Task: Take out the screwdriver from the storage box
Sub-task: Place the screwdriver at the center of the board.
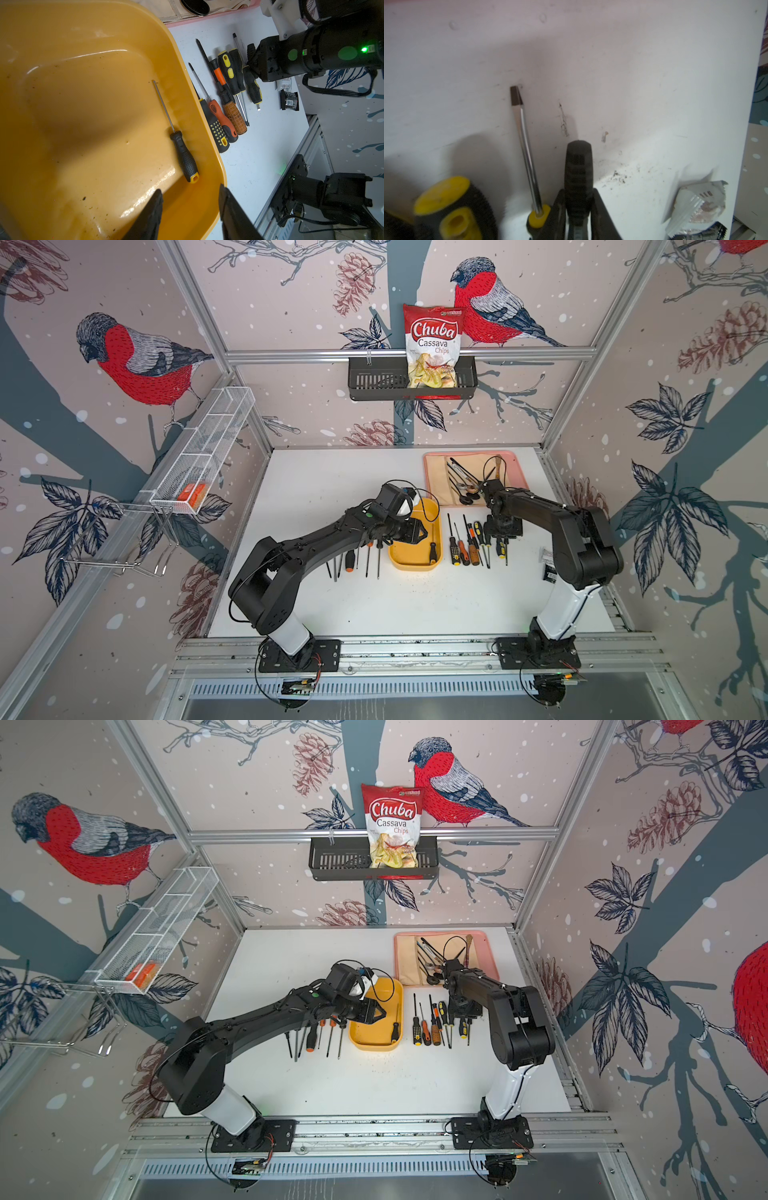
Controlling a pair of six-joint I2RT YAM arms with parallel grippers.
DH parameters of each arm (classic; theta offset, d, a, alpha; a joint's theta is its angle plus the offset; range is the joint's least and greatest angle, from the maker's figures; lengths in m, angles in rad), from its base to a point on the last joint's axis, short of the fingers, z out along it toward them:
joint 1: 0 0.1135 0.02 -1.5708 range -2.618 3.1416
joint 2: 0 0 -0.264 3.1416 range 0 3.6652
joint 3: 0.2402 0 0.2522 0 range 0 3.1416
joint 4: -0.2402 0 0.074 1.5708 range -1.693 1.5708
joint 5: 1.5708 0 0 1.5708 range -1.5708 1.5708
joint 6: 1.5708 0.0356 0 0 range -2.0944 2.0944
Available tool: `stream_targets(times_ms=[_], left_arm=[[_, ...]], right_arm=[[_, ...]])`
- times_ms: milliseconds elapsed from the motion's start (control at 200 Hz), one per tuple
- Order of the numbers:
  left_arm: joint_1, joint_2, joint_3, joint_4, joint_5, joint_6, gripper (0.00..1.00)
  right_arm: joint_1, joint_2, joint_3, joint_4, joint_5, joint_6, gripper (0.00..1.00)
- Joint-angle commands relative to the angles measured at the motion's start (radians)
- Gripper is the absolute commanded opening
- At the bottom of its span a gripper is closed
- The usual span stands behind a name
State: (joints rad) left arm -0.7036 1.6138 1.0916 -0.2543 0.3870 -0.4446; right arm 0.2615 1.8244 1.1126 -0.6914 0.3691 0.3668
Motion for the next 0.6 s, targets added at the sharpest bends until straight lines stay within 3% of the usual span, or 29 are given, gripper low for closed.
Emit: stream_targets(times_ms=[0, 440, 595], left_arm=[[-0.001, -0.005, 0.0, 0.003, -0.005, 0.0, 0.47], [-0.005, -0.005, 0.009, -0.023, -0.048, -0.033, 0.46], [-0.008, 0.009, 0.03, -0.069, -0.105, -0.061, 0.46]], right_arm=[[0.003, -0.016, 0.006, -0.011, -0.016, 0.008, 0.26], [0.01, -0.152, 0.032, -0.053, -0.09, 0.025, 0.26], [0.01, -0.236, 0.028, -0.04, -0.185, 0.023, 0.26]])
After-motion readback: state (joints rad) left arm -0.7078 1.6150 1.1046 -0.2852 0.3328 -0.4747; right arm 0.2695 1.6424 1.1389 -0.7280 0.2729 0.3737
